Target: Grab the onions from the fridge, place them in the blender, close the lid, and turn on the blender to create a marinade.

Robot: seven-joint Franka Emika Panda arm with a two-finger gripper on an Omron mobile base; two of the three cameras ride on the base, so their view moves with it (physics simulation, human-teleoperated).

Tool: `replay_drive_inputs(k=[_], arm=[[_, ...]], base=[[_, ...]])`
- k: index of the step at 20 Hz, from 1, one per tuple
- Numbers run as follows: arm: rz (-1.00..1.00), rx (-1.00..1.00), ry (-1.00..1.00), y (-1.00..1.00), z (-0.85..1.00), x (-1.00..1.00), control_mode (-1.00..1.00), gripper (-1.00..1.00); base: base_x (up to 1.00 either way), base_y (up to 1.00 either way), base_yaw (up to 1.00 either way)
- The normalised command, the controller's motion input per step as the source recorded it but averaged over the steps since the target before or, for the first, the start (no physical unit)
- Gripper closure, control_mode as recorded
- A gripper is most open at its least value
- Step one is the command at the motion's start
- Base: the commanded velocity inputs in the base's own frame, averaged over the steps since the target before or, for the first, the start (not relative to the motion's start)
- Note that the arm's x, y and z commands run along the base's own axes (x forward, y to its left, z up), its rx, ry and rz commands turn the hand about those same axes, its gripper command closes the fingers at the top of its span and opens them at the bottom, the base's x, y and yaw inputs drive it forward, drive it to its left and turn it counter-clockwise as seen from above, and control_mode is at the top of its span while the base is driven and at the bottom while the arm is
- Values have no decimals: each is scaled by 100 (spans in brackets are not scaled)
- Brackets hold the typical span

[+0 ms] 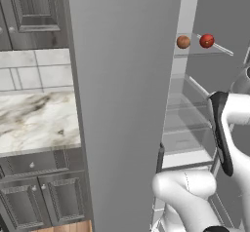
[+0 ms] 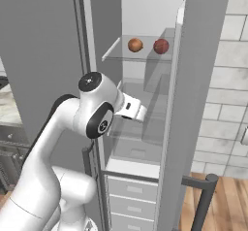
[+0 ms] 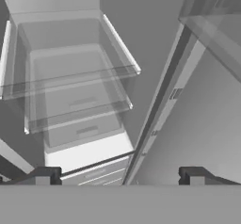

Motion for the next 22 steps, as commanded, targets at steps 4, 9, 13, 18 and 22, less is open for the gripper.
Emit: replay_drive_inputs(k=[4, 9, 13, 18, 22], arm=[[0, 0, 0, -72, 7, 0, -100, -100], [0, 1, 0, -23, 3, 0, -100, -100], [1, 0, -10, 12, 28, 9, -100, -100], [0, 0, -14, 40, 48, 37, -100, -100], [0, 3, -11, 25, 51, 75, -100, -100]], base=[[0, 0, 0], [0, 0, 0], [0, 0, 0], [0, 0, 0], [0, 0, 0]])
